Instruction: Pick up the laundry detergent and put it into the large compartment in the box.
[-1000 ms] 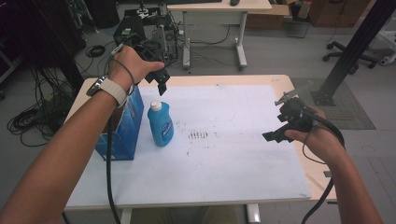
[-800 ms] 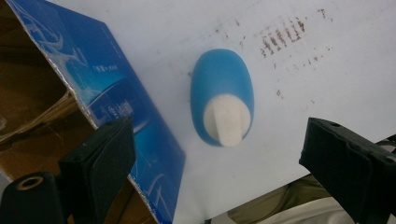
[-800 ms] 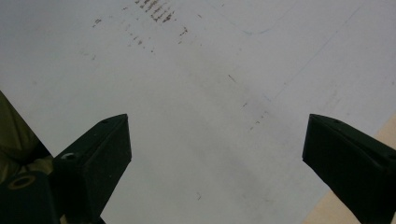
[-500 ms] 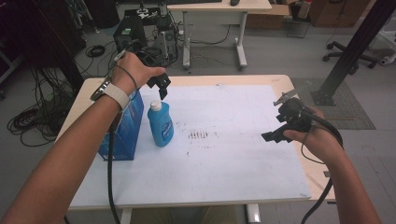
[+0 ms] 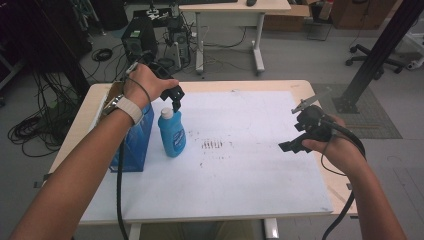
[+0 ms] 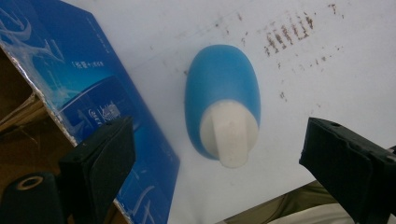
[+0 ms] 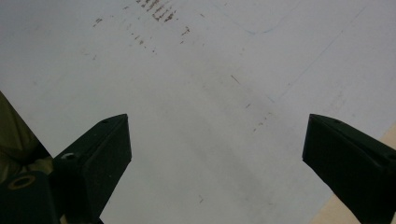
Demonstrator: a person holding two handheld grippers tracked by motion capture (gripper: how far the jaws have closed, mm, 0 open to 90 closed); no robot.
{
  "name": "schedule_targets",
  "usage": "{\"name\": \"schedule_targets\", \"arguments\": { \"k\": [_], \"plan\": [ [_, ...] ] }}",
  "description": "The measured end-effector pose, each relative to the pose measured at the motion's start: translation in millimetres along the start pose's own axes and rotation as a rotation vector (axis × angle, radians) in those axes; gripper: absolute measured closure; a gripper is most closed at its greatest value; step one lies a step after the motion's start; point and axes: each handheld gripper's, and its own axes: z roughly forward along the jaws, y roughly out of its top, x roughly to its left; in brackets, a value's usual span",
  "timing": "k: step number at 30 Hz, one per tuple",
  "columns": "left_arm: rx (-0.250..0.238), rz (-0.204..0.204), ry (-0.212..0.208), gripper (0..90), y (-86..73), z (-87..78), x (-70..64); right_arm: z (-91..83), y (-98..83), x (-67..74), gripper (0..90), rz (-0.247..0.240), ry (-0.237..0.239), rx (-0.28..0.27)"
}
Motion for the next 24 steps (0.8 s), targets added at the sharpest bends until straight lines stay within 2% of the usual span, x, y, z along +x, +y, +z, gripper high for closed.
{"name": "schedule_targets", "arguments": {
  "k": [10,18,24],
  "plan": [
    [0.004,-0.011,0.004,10.1,-0.1,9.8,-1.3,-1.0,0.1,0.5,8.2,0.002,-0.001,-0.005],
    [0.009,-0.039,0.01,10.1,-0.5,12.4,-4.3,0.8,0.3,1.4,8.2,-0.001,0.004,-0.007],
    [0.016,-0.08,-0.002,10.1,-1.6,15.3,-5.3,0.1,0.7,1.9,8.2,-0.003,0.005,-0.012]
  ]
}}
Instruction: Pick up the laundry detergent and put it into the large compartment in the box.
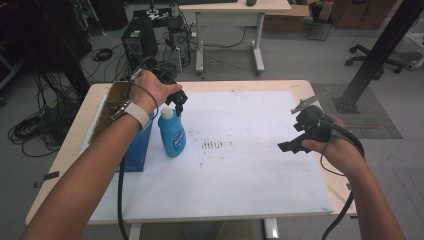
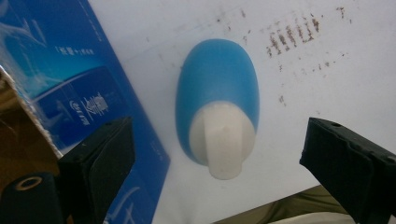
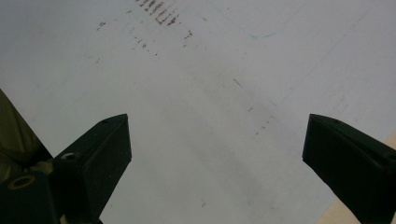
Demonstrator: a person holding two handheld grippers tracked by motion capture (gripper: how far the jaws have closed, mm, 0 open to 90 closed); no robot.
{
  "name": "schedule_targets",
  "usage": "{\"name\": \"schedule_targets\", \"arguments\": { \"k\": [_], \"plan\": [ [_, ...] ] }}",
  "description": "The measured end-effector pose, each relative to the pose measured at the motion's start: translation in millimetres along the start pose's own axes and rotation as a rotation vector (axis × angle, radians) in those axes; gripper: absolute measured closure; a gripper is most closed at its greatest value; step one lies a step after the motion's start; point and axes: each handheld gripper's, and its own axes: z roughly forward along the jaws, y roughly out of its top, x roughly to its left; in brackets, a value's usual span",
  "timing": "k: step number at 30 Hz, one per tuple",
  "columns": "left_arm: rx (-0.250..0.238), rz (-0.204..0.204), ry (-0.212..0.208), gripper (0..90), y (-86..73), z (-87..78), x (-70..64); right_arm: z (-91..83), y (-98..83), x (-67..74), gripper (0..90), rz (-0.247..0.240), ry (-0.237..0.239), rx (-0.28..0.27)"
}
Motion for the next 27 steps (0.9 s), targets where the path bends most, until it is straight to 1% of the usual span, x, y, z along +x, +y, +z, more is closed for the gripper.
{"name": "schedule_targets", "arguments": {
  "k": [6,10,13,17,27],
  "plan": [
    [0.016,-0.021,-0.002,10.1,-0.6,7.2,0.9,0.2,-0.1,0.4,8.2,-0.003,0.003,-0.001],
    [0.01,-0.037,0.003,10.3,-0.7,8.4,0.8,0.6,-0.3,0.2,8.2,-0.003,0.004,-0.003],
    [0.009,-0.039,0.004,10.3,-0.5,8.7,-0.6,1.5,-0.4,0.4,8.2,-0.004,0.006,-0.002],
    [0.011,-0.031,0.002,10.3,0.0,9.4,-2.0,2.0,-0.6,0.5,8.2,-0.003,0.008,-0.005],
    [0.016,-0.04,-0.003,10.5,0.0,15.9,-4.8,2.2,-1.4,0.5,8.2,-0.005,0.01,-0.007]
  ]
}}
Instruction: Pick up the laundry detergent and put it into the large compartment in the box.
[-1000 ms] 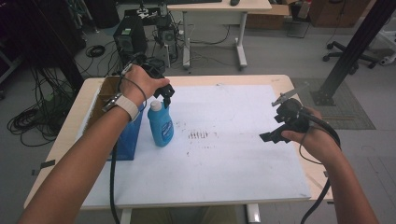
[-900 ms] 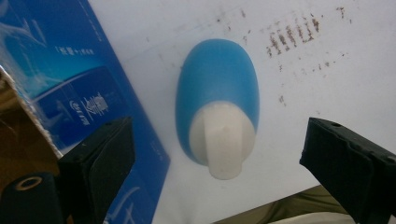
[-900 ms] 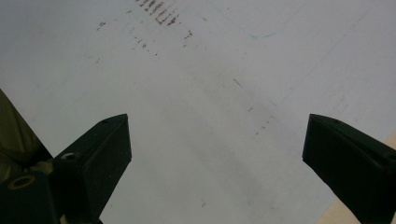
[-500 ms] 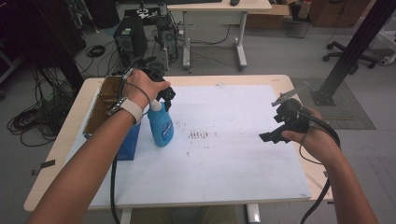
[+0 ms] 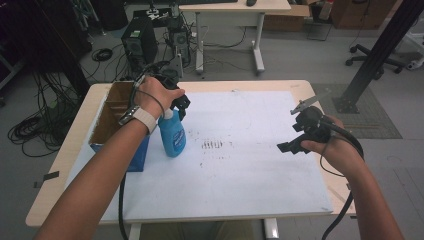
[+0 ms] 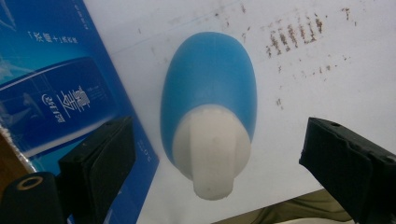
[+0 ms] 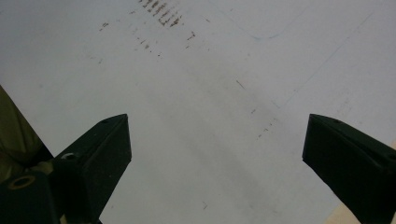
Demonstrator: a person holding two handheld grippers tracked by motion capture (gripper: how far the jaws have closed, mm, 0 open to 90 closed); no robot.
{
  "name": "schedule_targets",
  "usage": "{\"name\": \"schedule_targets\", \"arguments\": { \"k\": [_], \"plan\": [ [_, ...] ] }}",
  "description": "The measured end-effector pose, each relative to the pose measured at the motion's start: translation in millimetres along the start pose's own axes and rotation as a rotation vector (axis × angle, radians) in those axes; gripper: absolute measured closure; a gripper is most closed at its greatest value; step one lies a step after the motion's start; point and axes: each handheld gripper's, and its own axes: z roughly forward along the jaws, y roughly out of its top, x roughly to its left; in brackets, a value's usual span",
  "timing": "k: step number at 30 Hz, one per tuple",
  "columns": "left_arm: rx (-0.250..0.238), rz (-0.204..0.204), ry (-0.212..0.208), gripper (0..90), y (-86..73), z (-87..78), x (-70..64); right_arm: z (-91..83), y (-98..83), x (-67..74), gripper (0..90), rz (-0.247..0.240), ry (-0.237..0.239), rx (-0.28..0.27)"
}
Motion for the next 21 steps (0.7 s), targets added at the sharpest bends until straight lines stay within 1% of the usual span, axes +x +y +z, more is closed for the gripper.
{"name": "schedule_targets", "arguments": {
  "k": [4,8,14,21],
  "plan": [
    [-0.003,0.001,0.004,10.5,-0.2,3.6,-0.2,0.1,-0.9,-0.3,8.2,0.002,0.001,0.001],
    [-0.002,0.002,-0.001,10.5,-0.1,8.2,-1.3,1.1,-1.7,-0.4,8.2,0.001,0.003,0.0],
    [-0.006,0.007,0.007,10.6,0.4,11.6,-2.1,1.3,-2.5,-0.6,8.2,0.004,0.004,-0.001],
    [0.002,0.008,-0.007,10.8,0.7,20.8,-1.2,1.7,-4.1,-1.2,8.2,0.005,0.004,0.001]
  ]
}}
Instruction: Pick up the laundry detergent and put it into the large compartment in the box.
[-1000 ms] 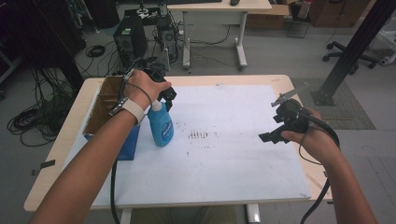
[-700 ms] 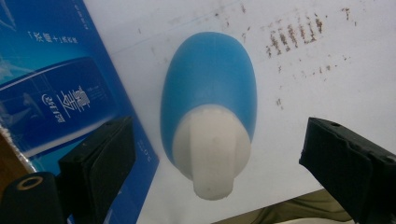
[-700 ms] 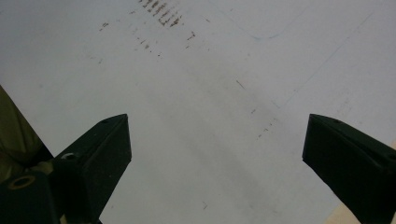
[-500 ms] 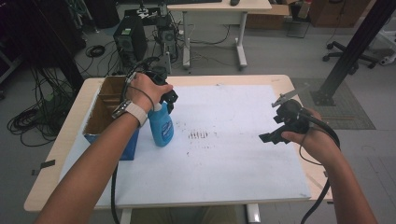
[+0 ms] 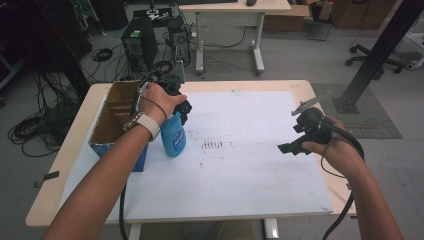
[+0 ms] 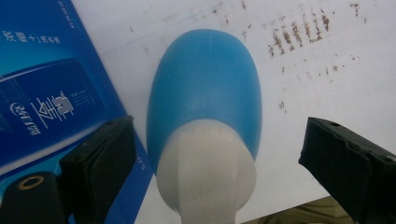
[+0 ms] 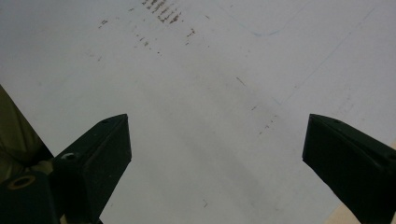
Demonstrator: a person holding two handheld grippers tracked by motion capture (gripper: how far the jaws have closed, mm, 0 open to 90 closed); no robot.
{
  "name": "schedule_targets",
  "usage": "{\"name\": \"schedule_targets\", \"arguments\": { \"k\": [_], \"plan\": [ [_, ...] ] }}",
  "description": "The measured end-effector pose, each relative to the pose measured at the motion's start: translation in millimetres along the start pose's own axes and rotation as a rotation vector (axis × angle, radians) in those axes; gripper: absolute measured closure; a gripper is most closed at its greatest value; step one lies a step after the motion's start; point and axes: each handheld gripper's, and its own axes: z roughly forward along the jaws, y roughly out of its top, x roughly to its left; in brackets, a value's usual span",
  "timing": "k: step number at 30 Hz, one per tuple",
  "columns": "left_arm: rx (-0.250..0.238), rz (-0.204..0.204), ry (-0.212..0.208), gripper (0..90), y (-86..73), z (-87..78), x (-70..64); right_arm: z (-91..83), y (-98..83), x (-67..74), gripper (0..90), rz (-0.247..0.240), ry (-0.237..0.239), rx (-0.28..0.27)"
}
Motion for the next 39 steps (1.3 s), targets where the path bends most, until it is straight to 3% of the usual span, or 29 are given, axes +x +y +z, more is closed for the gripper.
{"name": "schedule_targets", "arguments": {
  "k": [20,34,39],
  "plan": [
    [-0.011,0.001,0.003,12.0,0.5,12.6,5.8,3.1,-1.7,-0.8,8.2,0.004,0.004,0.006],
    [-0.013,0.004,-0.005,16.9,0.8,19.6,7.7,4.0,-3.3,-2.0,8.2,0.009,0.005,0.006],
    [-0.013,0.007,-0.007,22.4,1.1,21.5,7.6,4.0,-3.3,-2.4,8.2,0.01,0.005,0.006]
  ]
}}
